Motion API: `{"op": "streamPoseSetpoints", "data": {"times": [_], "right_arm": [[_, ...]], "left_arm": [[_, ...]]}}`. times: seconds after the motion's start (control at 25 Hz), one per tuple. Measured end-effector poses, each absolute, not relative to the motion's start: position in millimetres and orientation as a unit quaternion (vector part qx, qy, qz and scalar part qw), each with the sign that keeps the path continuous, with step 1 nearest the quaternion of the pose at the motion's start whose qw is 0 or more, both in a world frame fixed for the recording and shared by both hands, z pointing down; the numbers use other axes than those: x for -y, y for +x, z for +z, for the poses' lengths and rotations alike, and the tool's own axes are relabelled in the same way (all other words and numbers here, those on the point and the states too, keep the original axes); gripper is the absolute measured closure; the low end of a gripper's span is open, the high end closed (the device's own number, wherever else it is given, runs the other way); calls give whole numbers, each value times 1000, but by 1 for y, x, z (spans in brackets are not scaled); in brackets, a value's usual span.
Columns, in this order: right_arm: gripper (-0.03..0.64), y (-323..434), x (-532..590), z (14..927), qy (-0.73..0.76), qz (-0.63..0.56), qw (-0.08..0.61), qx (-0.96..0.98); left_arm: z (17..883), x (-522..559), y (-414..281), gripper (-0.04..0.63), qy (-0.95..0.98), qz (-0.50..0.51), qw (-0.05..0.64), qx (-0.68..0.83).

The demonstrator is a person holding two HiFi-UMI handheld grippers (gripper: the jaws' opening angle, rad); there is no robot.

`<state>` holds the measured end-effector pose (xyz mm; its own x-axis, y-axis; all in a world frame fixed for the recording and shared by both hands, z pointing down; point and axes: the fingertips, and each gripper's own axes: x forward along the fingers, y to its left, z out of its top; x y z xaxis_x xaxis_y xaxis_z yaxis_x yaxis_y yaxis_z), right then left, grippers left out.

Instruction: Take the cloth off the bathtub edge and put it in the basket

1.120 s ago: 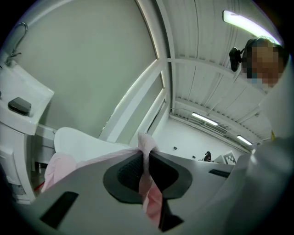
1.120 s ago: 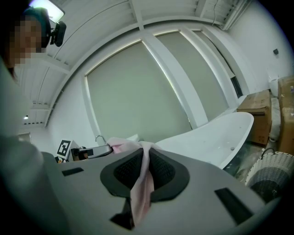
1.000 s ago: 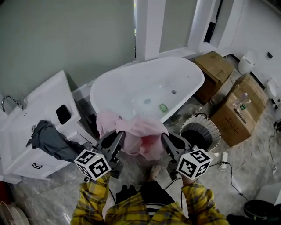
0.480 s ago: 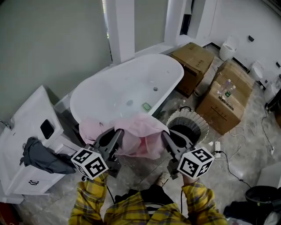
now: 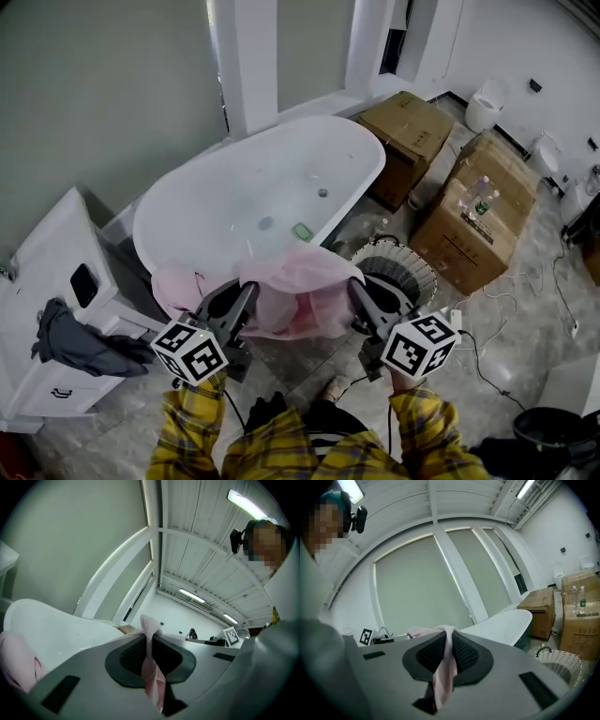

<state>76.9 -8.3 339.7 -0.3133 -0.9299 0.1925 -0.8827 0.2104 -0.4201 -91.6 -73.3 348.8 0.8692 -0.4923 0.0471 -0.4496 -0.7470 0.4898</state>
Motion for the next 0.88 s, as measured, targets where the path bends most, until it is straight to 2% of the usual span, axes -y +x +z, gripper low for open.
{"op": "streamPoseSetpoints", "data": {"times": [0.44, 0.88], "right_arm": [[565, 40, 36, 369, -546, -263, 37, -795], [565, 15, 67, 395, -444, -289, 4, -848]], "left_arm": [[384, 86, -139, 549, 913, -16, 268, 308], [417, 88, -159, 548, 868, -21, 281, 408]]}}
